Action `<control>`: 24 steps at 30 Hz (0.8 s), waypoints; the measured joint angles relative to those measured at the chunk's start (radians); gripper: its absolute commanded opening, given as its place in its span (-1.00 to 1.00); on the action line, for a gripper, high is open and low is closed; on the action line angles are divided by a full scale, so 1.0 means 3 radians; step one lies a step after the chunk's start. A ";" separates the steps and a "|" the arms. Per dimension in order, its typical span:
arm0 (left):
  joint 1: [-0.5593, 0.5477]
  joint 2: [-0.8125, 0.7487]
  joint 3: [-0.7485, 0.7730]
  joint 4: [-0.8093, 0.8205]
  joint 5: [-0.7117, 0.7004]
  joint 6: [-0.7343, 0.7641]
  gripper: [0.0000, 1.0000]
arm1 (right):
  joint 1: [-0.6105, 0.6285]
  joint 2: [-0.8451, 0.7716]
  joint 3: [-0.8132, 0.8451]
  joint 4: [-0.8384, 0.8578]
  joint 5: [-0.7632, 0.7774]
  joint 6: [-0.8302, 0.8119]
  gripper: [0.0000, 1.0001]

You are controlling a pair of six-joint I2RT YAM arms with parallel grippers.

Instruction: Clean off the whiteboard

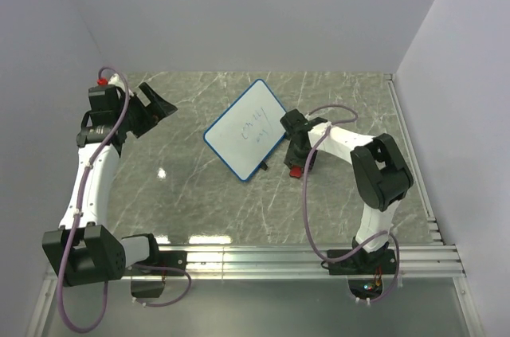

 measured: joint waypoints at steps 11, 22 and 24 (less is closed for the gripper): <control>-0.0010 0.0100 0.0041 0.0153 0.0206 0.0000 0.89 | -0.0004 0.0055 0.0062 0.0017 -0.0020 -0.0057 -1.00; -0.0392 0.1259 0.0692 0.0821 0.0783 -0.0017 0.99 | -0.0025 -0.0123 0.1167 0.0122 -0.0437 -0.0164 -1.00; -0.0511 0.1542 0.0900 0.0879 0.0851 -0.0005 0.99 | -0.0025 -0.0104 0.1328 0.0200 -0.0612 -0.0141 -1.00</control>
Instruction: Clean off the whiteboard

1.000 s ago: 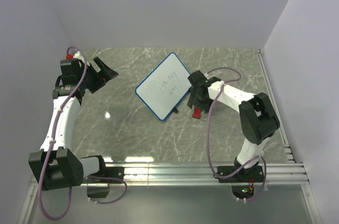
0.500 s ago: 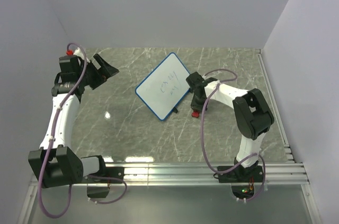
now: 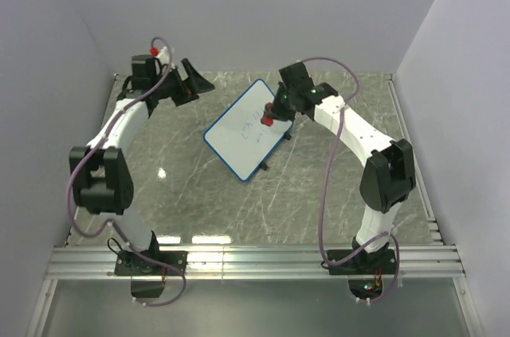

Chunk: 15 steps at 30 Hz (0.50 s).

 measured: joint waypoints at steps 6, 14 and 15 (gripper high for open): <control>-0.0284 0.0636 0.0228 0.0088 0.0181 -0.0029 0.99 | 0.0000 0.0526 0.0818 0.0075 -0.0409 0.0131 -1.00; -0.0515 0.0956 0.0563 -0.0033 0.0299 0.0009 0.82 | 0.0001 0.0974 0.1119 0.0051 -0.0526 0.0261 -1.00; -0.0533 0.0956 0.0586 -0.0042 0.0314 0.0015 0.76 | 0.0001 0.0985 0.1119 0.0048 -0.0524 0.0264 -1.00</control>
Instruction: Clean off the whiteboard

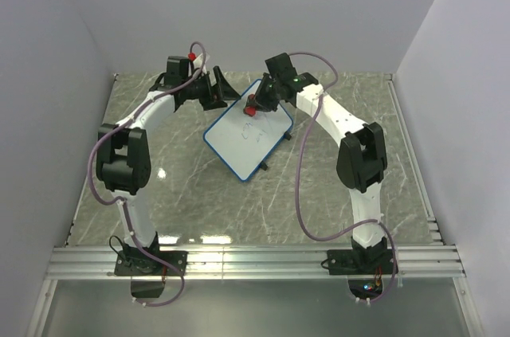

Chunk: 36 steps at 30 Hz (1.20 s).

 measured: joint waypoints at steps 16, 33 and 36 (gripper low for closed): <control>-0.0125 0.0092 0.0359 -0.0647 -0.0095 0.0523 -0.11 | -0.0019 -0.0036 -0.0589 0.0548 0.0070 0.0175 -1.00; -0.0314 0.0312 0.0745 -0.1097 -0.0205 0.0940 -0.99 | -0.0158 -0.0642 -0.2193 0.1513 0.0055 0.0295 -1.00; -0.0315 0.0312 0.0748 -0.1104 -0.0203 0.0968 -0.99 | -0.0154 -0.0659 -0.2241 0.1581 0.0061 0.0320 -1.00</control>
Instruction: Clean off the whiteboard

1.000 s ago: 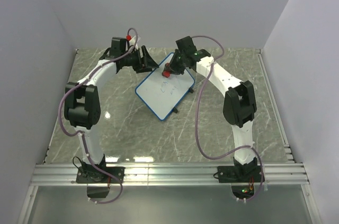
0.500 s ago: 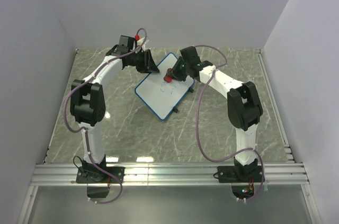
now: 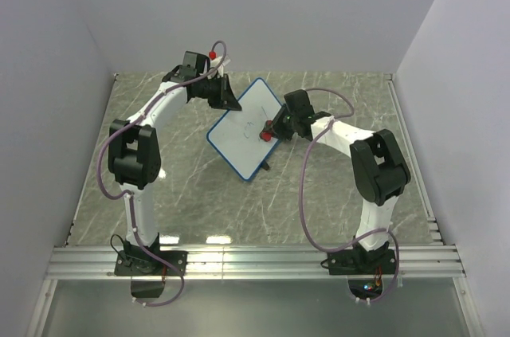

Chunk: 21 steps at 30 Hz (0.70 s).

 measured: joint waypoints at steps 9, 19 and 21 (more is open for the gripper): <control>-0.0029 0.0000 0.0013 0.0052 -0.0130 0.0025 -0.99 | -0.0005 0.0345 0.0843 -0.0896 0.0041 -0.0061 -1.00; -0.0121 -0.0017 0.0014 0.0126 -0.0385 -0.0047 -0.99 | -0.0159 0.0949 0.2251 -0.1171 -0.0061 0.0092 -1.00; -0.0135 -0.0024 0.0009 0.0128 -0.0425 -0.0065 -0.99 | -0.0183 0.0978 0.2270 -0.1073 -0.0104 0.0134 -1.00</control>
